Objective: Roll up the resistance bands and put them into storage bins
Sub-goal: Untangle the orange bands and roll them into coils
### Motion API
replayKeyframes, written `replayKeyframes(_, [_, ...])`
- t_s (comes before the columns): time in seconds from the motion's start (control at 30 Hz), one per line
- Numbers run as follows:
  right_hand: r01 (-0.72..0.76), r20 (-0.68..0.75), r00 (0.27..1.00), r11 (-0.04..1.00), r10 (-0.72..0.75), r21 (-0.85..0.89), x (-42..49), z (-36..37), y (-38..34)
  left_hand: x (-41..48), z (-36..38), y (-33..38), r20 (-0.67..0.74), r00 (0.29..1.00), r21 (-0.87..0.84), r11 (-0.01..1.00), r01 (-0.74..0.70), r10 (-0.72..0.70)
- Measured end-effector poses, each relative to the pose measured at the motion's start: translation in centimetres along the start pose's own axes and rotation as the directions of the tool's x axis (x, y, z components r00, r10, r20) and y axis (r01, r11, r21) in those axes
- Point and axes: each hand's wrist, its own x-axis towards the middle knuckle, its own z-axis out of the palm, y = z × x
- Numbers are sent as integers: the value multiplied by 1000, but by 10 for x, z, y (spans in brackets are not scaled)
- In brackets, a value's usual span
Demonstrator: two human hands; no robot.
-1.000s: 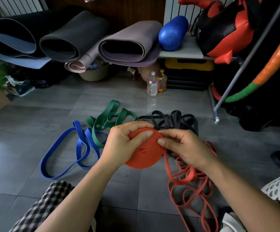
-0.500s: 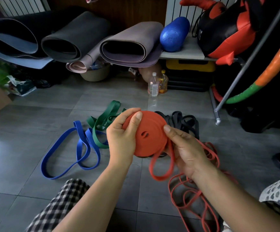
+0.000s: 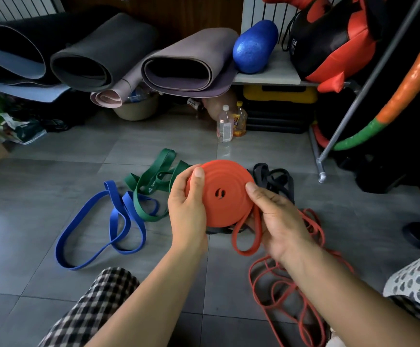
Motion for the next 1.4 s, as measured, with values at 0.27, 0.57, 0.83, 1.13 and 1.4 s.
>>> replayKeyframes(0.27, [192, 283, 959, 791, -25, -581, 5, -19, -25, 9, -12, 10, 472, 866, 430, 901, -63, -164])
replayKeyframes(0.57, [130, 161, 984, 911, -71, -392, 5, -8, -12, 5, -10, 4, 195, 979, 192, 981, 15, -53])
replayKeyframes(0.83, [-8, 88, 996, 991, 20, -133, 8, -3, 9, 7, -12, -2, 13, 998, 103, 993, 60, -62])
replayKeyframes(1.13, [-24, -230, 973, 991, -6, -129, 19, 1, 59, 0, -20, -56, -235, 932, 43, 955, 295, -277])
replayKeyframes(1.4, [-133, -340, 934, 781, -107, -610, 44, -71, 192, -23, -53, -192, -568, 660, -24, 811, 584, -492])
